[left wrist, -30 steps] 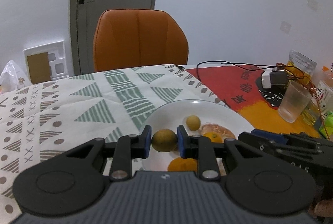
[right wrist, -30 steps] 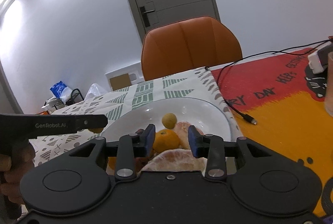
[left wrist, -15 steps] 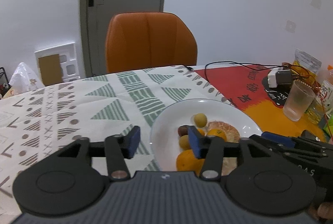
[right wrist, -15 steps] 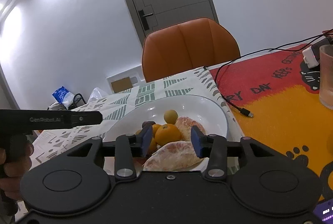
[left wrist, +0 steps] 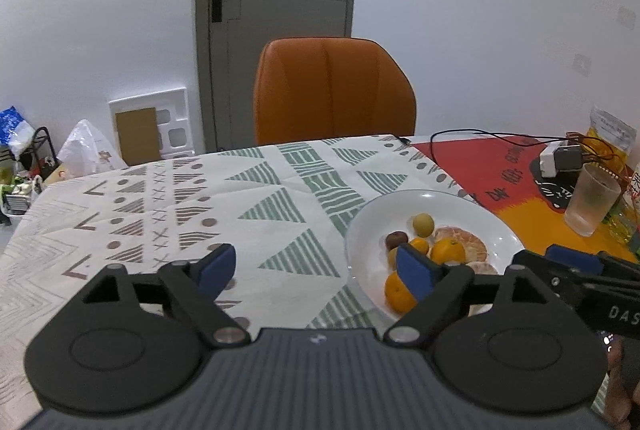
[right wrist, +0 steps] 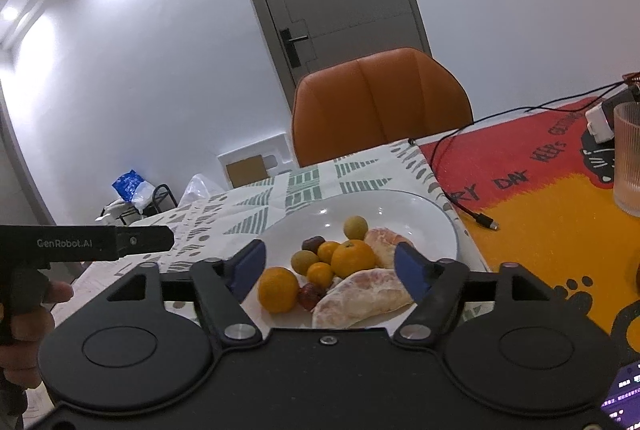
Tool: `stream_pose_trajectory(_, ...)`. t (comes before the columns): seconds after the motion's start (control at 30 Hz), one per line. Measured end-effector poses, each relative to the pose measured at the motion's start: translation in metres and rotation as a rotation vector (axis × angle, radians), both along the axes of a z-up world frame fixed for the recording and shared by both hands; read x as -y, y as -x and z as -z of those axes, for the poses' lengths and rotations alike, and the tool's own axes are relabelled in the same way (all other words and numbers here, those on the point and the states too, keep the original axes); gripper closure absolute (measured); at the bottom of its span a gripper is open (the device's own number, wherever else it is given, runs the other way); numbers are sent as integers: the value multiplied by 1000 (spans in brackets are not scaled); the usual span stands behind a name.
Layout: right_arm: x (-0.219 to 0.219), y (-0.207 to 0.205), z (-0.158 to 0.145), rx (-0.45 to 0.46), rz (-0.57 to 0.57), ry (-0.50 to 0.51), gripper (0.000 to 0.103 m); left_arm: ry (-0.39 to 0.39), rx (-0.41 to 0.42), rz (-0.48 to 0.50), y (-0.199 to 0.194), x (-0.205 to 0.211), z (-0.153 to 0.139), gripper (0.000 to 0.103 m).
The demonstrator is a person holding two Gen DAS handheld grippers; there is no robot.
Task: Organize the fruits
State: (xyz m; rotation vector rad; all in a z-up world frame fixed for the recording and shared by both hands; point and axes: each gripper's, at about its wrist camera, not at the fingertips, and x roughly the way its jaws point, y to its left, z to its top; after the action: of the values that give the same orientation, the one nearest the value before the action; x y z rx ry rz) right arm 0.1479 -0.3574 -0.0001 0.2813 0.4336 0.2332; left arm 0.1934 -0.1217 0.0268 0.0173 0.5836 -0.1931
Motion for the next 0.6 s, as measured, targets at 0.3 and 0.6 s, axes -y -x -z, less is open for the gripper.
stream_pose_trajectory(0.3, -11, 16, -10, 19, -29, 13, 7, -12, 6, -66, 23, -17, -10, 6)
stream_pose_trajectory(0.6, -24, 33, -19, 1, -60, 10, 0, -14, -11, -106, 51, -34, -17, 4)
